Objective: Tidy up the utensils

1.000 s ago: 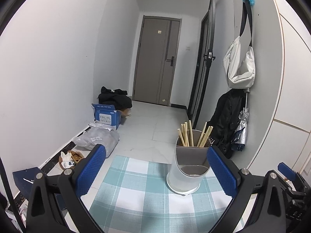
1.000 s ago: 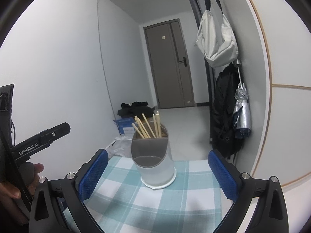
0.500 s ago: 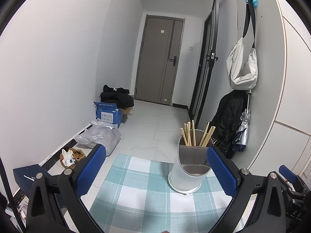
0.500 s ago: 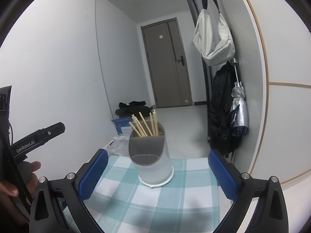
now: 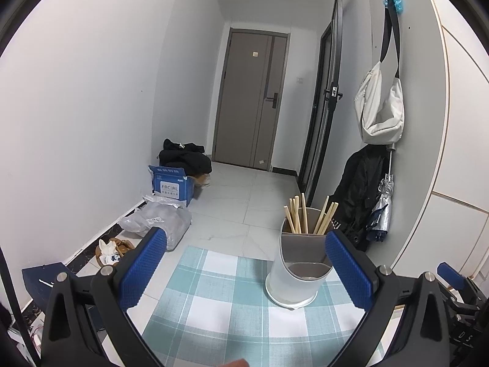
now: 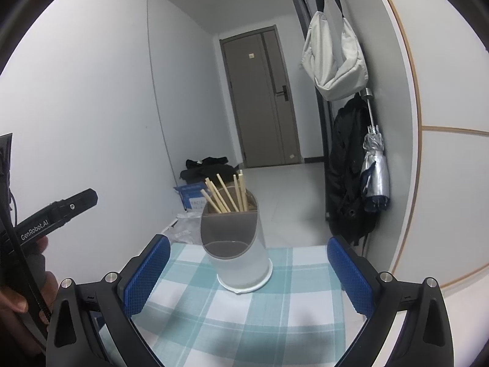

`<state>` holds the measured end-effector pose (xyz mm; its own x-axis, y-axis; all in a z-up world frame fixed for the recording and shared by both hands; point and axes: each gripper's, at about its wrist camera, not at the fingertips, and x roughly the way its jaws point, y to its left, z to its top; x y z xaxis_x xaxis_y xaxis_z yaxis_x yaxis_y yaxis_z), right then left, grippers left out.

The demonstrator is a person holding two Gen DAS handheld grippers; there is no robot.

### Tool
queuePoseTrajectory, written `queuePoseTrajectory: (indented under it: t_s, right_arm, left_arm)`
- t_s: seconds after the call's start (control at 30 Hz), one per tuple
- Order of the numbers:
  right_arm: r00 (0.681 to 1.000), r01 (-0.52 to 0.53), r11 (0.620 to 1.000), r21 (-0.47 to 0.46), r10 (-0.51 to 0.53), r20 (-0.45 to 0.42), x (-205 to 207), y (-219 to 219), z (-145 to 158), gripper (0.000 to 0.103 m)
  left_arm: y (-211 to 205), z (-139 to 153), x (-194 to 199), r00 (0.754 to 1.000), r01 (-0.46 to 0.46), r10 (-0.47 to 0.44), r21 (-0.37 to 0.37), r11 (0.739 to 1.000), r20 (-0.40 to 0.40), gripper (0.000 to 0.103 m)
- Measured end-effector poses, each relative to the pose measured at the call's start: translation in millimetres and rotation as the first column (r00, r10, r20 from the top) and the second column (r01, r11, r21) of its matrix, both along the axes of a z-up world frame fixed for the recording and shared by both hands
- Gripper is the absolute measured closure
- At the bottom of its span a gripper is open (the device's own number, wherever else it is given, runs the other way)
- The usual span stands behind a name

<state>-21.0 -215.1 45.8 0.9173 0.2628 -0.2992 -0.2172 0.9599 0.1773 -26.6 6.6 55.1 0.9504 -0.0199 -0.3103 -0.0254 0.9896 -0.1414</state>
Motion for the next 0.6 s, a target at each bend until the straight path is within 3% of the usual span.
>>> queuePoseTrajectory:
  t_s: [0.6]
  right_arm:
    - [1.000,0.002,1.000,0.001,-0.002,-0.012,1.7,-0.1,-2.3,0.000]
  left_arm:
    - [-0.4,-4.2,4.6,1.000,0.006,-0.006,-0.013,1.000,-0.029,0.001]
